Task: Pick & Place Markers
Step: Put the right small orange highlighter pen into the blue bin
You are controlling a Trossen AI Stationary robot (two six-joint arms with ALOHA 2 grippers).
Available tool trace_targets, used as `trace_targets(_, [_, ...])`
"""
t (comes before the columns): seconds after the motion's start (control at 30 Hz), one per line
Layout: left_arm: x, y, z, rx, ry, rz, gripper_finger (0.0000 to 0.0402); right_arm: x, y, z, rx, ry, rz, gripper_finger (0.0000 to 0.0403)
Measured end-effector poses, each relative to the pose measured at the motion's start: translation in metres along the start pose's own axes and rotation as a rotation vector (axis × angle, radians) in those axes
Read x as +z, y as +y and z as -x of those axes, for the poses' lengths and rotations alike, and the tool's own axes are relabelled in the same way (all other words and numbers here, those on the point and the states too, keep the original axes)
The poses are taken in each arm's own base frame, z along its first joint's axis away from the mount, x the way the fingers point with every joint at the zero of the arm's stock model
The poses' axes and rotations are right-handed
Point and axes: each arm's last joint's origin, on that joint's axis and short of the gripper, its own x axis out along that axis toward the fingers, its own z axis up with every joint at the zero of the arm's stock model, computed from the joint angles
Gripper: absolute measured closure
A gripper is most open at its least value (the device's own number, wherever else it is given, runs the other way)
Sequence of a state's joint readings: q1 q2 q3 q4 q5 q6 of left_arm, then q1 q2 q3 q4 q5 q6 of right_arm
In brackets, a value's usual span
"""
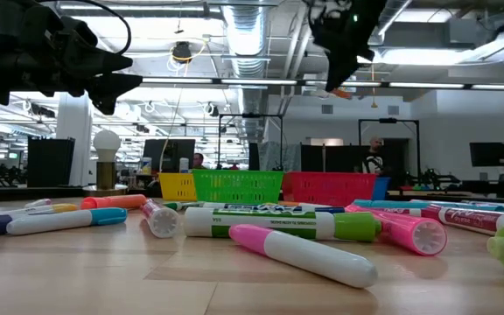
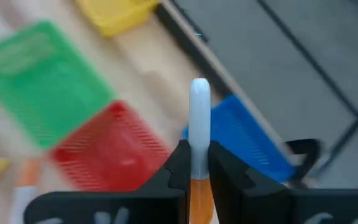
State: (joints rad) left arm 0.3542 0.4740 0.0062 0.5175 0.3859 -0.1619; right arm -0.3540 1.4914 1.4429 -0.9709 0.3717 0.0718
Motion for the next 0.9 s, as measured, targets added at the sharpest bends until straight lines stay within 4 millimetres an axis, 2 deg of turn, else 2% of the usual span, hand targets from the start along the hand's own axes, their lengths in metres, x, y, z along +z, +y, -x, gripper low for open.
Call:
trace_targets(0.23, [0.000, 0.000, 0.000, 0.000, 0.000, 0.000, 0.0198, 0.000, -0.066, -0.020, -0.102, 0.035, 0.075, 0.0367])
trace_targets(0.43, [0.000, 0.000, 0.000, 0.000, 0.000, 0.000, 0.0198, -0.005, -0.101, -0.035, -0.072, 0.004, 0.103, 0.0373])
trace_targets(0.63, [0.000, 0.000, 0.000, 0.000, 0.000, 0.000, 0.0198, -0.022, -0.111, -0.059, -0.022, 0.010, 0.116, 0.0365])
trace_targets(0.9, [0.000, 0.000, 0.000, 0.000, 0.000, 0.000, 0.0198, -0.040, -0.100, -0.090, 0.009, -0.043, 0.179, 0.0371])
